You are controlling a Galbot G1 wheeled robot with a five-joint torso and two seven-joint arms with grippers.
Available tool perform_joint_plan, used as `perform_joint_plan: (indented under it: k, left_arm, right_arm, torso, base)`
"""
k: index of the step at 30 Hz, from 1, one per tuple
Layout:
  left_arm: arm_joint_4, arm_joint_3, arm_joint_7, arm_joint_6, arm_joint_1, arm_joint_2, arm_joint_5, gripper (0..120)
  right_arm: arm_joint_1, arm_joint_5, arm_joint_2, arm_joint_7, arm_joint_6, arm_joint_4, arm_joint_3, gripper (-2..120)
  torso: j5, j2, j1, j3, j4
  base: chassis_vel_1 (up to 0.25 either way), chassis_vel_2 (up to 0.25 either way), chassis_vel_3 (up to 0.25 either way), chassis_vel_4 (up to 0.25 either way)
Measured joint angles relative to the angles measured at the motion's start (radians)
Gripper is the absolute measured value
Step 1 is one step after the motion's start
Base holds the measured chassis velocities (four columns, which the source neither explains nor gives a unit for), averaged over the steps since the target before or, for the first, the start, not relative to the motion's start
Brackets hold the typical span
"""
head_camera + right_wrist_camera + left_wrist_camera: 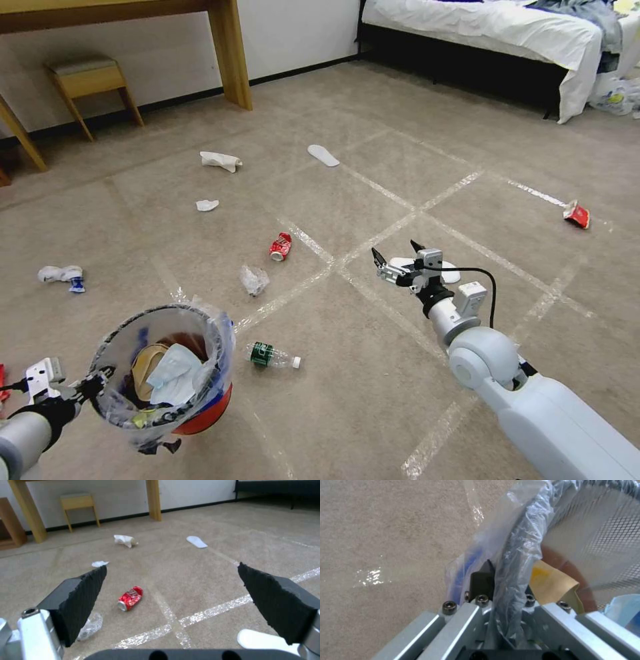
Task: Pick up the trash bin and place the garbage on the floor into it.
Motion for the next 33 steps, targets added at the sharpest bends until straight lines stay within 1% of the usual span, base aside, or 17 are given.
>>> perform_joint_plan:
  k: [16,33]
  left_arm:
    - [-0.006,-0.022,-0.013,-0.002,0.010,0.002,-0.025,1]
    - [-0.031,-0.040,-0.013,-0.002,0.040,-0.014,-0.022,1]
  right_arm:
    - [-0.002,-0.007,0.002,-0.001,0.002,0.003,0.003,100]
    - [-0.017,-0.019,-0.006,0.000,0.006,0.023,0.013,100]
  torso:
    - [0.0000,0.000,0.000,0.000,0.0000]
    - [0.0000,0.000,0.000,0.000,0.0001]
  base:
    - [0.000,0.000,0.000,0.000]
    - [0.000,0.000,0.000,0.000]
